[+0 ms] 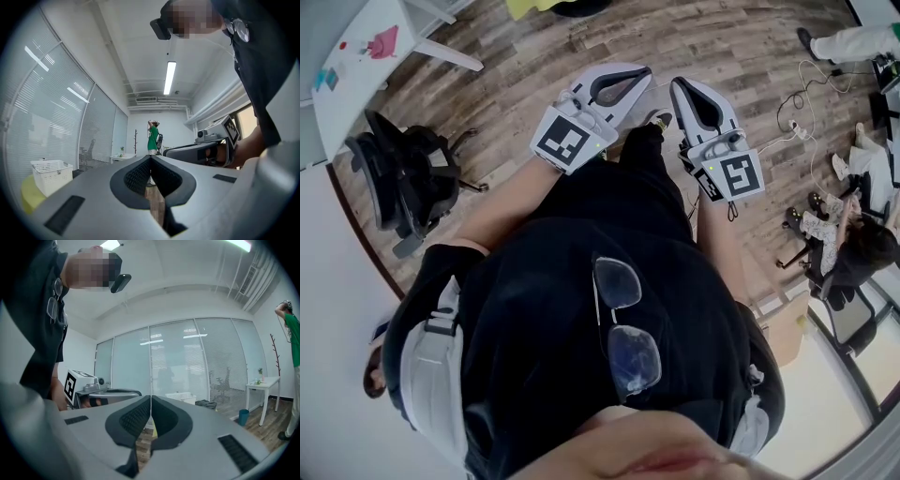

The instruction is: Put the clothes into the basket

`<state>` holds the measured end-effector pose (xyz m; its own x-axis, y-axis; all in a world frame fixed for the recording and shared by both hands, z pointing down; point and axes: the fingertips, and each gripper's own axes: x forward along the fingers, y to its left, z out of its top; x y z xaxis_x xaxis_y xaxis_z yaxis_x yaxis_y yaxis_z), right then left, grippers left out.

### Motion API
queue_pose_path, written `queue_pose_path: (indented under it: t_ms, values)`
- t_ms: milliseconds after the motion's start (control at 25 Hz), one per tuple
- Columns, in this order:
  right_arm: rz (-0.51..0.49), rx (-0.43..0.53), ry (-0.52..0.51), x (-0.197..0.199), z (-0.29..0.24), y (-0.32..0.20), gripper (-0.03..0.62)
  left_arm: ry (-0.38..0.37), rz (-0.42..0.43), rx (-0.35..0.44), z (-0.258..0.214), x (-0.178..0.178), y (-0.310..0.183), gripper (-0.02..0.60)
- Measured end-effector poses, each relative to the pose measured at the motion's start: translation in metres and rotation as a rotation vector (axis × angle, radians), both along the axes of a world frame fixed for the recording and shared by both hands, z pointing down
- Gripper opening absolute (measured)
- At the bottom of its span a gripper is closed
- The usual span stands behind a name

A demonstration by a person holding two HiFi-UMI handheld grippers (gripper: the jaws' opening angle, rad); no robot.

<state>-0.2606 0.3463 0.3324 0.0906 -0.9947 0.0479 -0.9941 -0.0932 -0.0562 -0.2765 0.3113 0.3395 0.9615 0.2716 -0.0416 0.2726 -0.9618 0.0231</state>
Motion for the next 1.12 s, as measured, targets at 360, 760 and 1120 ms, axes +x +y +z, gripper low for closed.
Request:
queue_pose_path:
  t_ms: [360, 760, 1120]
  values:
    - [-0.068, 0.013, -0.009, 0.053, 0.003, -0.028, 0.026, -0.01, -0.051, 0.013, 0.0, 0.051, -0.024, 0.008]
    - [-0.125, 0.011, 0.003, 0.143, -0.004, -0.057, 0.026, -0.027, -0.103, 0.018, -0.006, 0.14, -0.052, 0.008]
    - [-0.142, 0.018, -0.008, 0.218, -0.003, -0.063, 0.026, -0.031, -0.131, 0.015, -0.004, 0.209, -0.058, 0.008]
